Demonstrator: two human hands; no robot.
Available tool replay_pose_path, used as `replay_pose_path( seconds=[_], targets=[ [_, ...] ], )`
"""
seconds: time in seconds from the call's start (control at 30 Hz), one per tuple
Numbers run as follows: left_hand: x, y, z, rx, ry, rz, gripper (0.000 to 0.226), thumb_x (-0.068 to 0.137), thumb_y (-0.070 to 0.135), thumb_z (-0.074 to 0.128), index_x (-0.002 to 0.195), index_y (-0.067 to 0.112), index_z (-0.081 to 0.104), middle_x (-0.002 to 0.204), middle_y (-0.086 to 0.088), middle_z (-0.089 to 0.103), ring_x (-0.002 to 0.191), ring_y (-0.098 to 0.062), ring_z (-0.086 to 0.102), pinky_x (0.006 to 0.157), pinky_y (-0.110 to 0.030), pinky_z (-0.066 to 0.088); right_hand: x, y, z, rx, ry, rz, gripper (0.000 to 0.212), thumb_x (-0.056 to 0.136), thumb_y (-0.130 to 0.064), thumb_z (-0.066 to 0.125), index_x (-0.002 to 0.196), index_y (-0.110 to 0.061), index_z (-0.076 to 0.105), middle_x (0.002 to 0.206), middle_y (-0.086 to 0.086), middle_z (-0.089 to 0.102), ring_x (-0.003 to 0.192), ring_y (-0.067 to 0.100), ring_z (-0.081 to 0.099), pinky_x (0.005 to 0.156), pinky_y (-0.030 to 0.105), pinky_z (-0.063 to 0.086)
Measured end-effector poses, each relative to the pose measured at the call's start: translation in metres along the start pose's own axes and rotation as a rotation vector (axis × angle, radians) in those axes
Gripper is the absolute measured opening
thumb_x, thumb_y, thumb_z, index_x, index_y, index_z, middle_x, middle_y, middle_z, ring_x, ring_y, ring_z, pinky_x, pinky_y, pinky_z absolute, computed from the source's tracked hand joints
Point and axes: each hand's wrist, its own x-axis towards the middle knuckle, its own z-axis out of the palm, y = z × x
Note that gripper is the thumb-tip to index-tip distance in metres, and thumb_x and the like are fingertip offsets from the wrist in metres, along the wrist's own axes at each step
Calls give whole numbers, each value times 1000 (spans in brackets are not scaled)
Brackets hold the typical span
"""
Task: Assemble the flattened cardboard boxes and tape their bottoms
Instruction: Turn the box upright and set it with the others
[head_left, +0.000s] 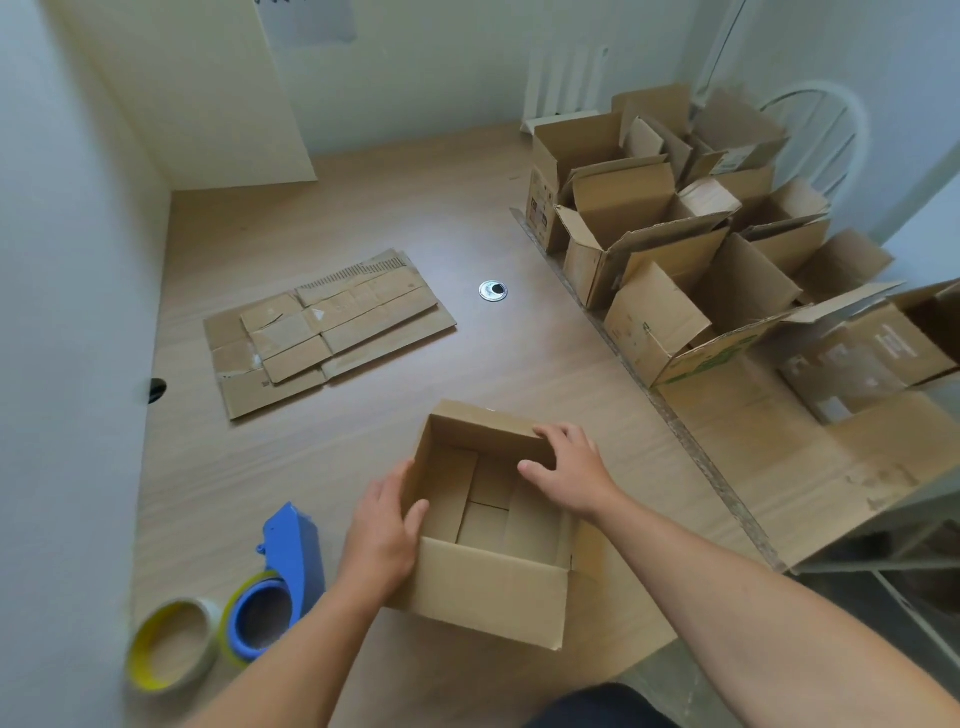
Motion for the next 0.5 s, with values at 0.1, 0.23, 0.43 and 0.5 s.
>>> replay_pose_path(
  seconds=[0.1,0.23,0.43,0.5],
  targets=[
    [-7,-1,4,3,34,16,57,100,38,51,152,35,28,142,1,43,131,-19,43,107,-40,40,-14,-8,-3,-182,65,-106,67,96,-48,52,155,-35,24,158,-1,24,150,25,8,123,44,12],
    [-13,-1,7,22,73,19,54,100,39,48,150,36,29,140,0,43,128,-20,39,105,-41,39,-58,-17,16,-164,-75,-341,73,92,-64,47,155,-44,16,159,-10,26,152,14,7,123,45,16],
    [-11,7,10,32,49,-21,57,100,30,50,152,35,28,142,-4,43,129,-23,38,105,-43,39,-90,5,29,-387,-378,-328,88,78,-82,49,151,-43,18,149,-7,41,130,20,43,105,43,35],
    [-10,12,12,40,35,-28,59,99,27,52,152,33,28,143,-4,42,130,-23,40,104,-43,41,-94,9,30,-450,-341,-363,87,78,-80,54,149,-42,19,143,-4,44,123,22,45,103,45,36]
  ],
)
